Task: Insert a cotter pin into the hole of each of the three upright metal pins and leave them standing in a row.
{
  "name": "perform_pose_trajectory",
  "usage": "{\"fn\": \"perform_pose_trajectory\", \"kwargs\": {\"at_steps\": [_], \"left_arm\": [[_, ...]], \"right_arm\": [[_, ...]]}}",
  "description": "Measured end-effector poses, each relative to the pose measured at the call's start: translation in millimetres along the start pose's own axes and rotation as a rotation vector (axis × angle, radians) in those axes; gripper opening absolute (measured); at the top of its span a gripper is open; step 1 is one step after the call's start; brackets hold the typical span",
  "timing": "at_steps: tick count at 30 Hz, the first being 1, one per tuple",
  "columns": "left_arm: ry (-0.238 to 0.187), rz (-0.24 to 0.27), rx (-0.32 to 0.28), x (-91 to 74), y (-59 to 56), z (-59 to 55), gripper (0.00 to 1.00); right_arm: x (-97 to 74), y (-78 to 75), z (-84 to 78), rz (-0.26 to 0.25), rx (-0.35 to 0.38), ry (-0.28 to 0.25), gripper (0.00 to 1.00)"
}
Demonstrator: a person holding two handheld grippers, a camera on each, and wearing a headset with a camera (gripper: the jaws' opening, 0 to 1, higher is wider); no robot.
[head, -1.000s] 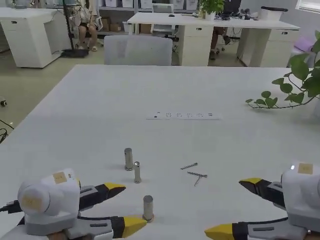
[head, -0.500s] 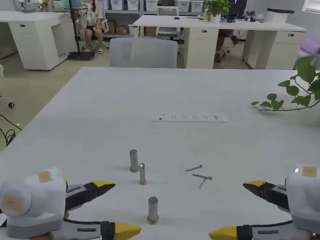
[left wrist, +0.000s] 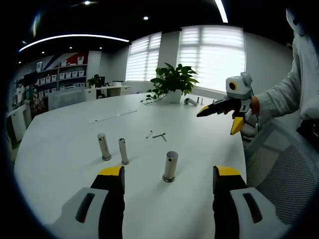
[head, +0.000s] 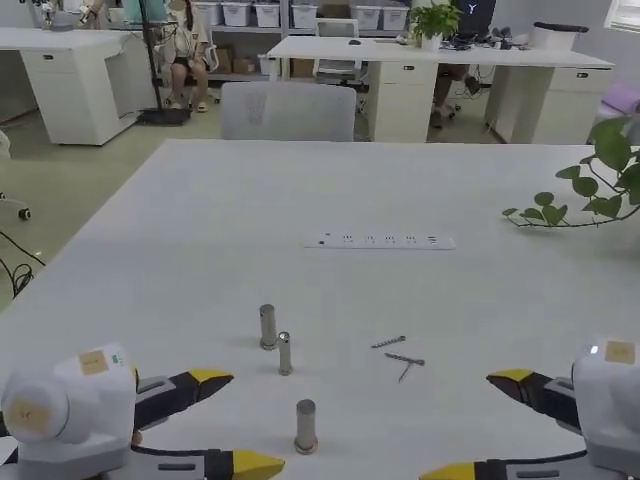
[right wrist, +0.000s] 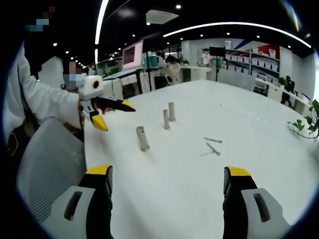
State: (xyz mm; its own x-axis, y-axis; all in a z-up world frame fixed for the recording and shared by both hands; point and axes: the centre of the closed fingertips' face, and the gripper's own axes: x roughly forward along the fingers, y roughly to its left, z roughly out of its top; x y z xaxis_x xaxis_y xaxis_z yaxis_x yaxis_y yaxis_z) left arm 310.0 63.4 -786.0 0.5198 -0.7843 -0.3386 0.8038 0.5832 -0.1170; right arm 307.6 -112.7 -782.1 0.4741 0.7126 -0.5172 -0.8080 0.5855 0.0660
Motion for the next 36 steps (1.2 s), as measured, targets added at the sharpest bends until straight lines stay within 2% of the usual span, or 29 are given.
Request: {"fn": "perform_pose_trajectory", "kwargs": {"at_steps": [24,30,36], "left_arm": [[0.004,-0.011,0.0,5.0,-0.8,-5.7,0.7],[-0.008,-0.017,-0.001,3.9,-2.3,-1.6,0.71],[-0.014,-0.017,0.007,-1.6,-4.1,1.9,0.72]], "right_arm": [[4.0,-1.8,-0.9,0.006,-0.002,0.008,0.93],[7.4,-8.5,-0.4,0.008,-0.011,0.02,0.93],[14.0,-24.8,1.4,0.012,-0.037,0.045,0.91]]}}
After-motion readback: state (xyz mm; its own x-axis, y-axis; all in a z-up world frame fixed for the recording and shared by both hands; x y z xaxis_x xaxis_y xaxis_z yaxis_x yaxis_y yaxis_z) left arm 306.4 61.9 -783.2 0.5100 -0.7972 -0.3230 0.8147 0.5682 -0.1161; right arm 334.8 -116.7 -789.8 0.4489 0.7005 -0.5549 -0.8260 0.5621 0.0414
